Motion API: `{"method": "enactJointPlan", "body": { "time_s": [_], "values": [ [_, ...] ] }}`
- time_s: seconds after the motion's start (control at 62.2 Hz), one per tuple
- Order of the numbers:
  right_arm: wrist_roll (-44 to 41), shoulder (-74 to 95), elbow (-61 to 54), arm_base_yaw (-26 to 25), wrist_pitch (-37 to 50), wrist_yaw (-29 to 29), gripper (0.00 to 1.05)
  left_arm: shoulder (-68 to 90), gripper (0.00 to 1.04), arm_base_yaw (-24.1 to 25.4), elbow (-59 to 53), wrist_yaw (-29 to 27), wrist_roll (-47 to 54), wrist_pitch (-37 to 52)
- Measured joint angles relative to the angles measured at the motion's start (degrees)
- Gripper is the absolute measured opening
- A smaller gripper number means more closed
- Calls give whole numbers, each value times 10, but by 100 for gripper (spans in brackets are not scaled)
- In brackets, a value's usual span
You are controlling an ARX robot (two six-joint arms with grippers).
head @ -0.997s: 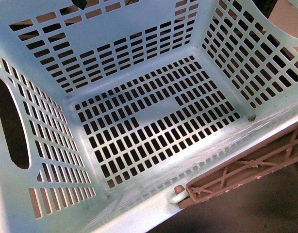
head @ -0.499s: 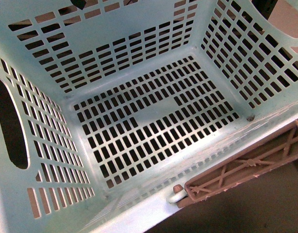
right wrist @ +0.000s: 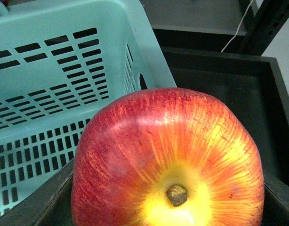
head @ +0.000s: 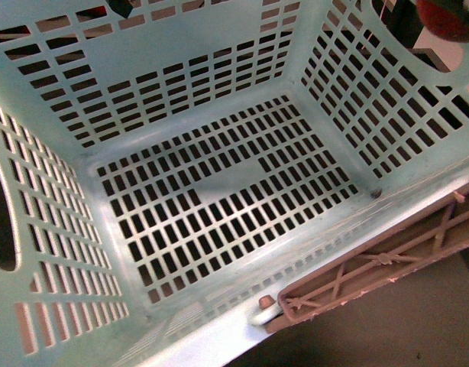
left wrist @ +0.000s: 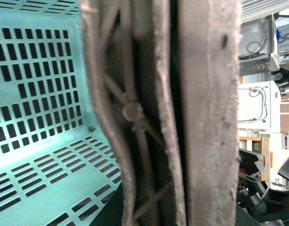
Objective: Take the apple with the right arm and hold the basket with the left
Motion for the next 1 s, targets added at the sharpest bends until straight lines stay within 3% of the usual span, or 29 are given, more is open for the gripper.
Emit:
{"method": "enactJointPlan", "body": {
  "time_s": [0.466,0.563,0.611,0.836,0.997],
  "values": [
    [26,13,-16,43,4,12,80,0,16,0,0,7,-1,0],
    [29,13,-16,43,4,14,93,0,16,0,0,6,-1,0],
    [34,12,-16,42,4,15,97,0,16,0,0,4,-1,0],
    [41,-28,-17,25,-1,27,96,0,16,0,-1,9,4,-1],
    [40,-111,-39,-7,-23,76,96,0,16,0,-1,2,1,-1]
  ]
}}
